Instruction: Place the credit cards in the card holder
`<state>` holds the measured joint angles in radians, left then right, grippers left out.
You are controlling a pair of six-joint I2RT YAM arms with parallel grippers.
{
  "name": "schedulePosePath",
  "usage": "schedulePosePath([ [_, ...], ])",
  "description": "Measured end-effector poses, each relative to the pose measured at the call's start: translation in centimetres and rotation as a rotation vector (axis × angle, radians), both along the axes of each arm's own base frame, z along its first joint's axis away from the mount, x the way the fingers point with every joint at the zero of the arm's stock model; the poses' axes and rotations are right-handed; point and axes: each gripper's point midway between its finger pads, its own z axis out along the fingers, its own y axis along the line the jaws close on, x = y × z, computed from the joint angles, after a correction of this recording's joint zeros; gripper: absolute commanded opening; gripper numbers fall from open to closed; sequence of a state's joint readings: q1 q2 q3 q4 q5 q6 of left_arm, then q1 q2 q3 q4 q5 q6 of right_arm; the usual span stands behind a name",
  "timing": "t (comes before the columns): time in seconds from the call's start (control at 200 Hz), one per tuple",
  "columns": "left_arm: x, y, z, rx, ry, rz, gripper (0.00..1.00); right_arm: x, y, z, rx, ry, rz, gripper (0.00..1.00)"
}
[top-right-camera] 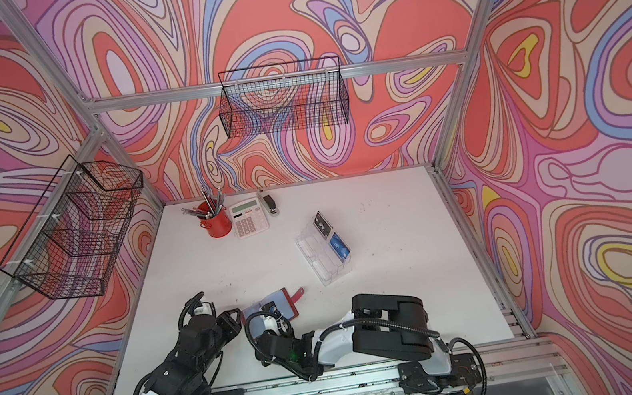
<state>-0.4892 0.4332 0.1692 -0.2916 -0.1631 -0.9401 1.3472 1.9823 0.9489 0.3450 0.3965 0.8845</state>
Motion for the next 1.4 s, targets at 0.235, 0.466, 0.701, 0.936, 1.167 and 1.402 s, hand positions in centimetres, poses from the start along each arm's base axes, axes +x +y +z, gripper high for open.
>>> schedulePosePath([
  [0.235,0.0,0.1,-0.1,0.003,0.002,0.003,0.44,3.3,-1.0,0.0,0.022,-0.012,-0.057,0.39],
  [0.466,0.0,0.0,-0.2,0.006,0.01,0.001,0.44,3.1,-2.6,2.8,-0.105,-0.042,0.005,0.42],
  [0.701,0.0,-0.4,-0.8,0.011,0.033,-0.023,0.44,10.1,-8.9,22.0,0.018,-0.205,-0.123,0.69],
  [0.936,0.2,-1.2,-1.0,0.01,0.043,-0.065,0.45,21.3,-26.3,29.0,-0.041,-0.229,-0.555,0.68],
  [1.167,0.4,-1.7,-1.3,0.015,0.051,-0.09,0.45,23.6,-30.8,23.4,-0.249,-0.116,-0.616,0.87],
  [1.402,0.5,-1.8,-1.3,0.016,0.047,-0.097,0.45,23.8,-32.0,17.8,-0.283,-0.007,-0.496,0.98],
])
